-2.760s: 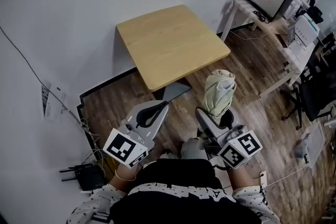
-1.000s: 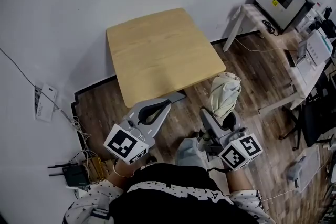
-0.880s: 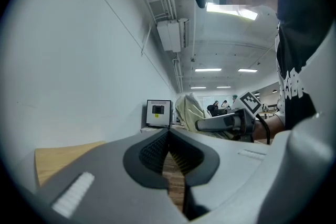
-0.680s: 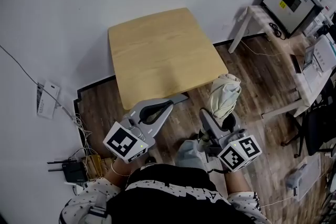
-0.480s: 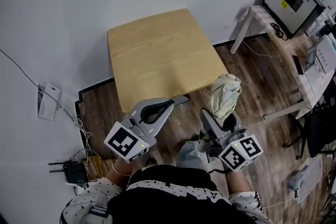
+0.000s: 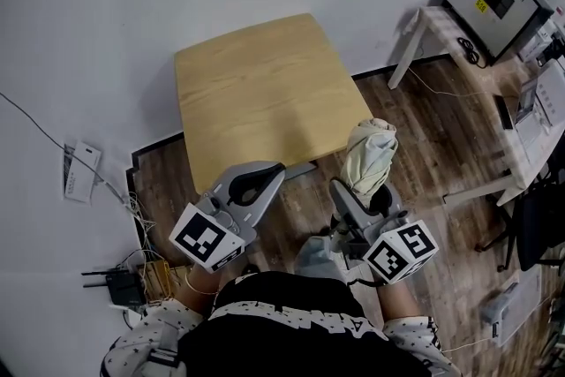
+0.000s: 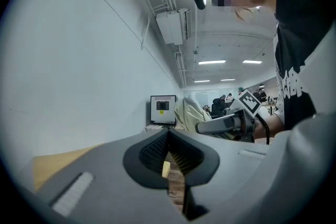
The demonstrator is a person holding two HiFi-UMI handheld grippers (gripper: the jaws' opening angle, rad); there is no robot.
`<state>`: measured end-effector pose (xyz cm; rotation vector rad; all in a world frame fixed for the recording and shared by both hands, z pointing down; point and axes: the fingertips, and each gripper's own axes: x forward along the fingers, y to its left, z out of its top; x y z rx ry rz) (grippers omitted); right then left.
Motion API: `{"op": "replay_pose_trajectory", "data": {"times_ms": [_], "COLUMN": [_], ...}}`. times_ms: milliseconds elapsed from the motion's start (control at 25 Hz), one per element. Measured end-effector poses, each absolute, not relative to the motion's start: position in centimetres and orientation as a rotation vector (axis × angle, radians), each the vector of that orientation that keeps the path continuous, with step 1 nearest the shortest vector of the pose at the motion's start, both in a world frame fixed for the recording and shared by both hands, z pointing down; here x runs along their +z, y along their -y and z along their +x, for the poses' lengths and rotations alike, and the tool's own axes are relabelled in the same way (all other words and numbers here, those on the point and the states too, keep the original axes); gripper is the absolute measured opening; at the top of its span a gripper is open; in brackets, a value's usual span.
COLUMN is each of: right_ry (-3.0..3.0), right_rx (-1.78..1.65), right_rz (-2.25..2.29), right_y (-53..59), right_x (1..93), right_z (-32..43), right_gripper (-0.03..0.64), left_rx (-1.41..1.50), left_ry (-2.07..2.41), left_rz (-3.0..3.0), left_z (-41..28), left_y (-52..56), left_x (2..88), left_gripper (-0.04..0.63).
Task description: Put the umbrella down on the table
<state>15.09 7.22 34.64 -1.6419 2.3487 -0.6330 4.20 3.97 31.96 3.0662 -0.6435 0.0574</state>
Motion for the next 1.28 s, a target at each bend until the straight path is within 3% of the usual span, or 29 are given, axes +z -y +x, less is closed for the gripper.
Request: {"op": "replay_pose_trajectory", "data": {"times_ms": [1280], "right_ry": [-2.506], "right_rx": [-0.618], "right_rz": [-1.457], "right_y": [-1.6], "right_x": [33.7], "right_z": [21.0], "right_gripper": [0.305], "left_rx": [0.129], "left_ry": [0.902], "left_rz": [3.019], "left_z": [9.8], "left_y": [0.2], "left_x": [31.1], "left_gripper": [-0.003]}}
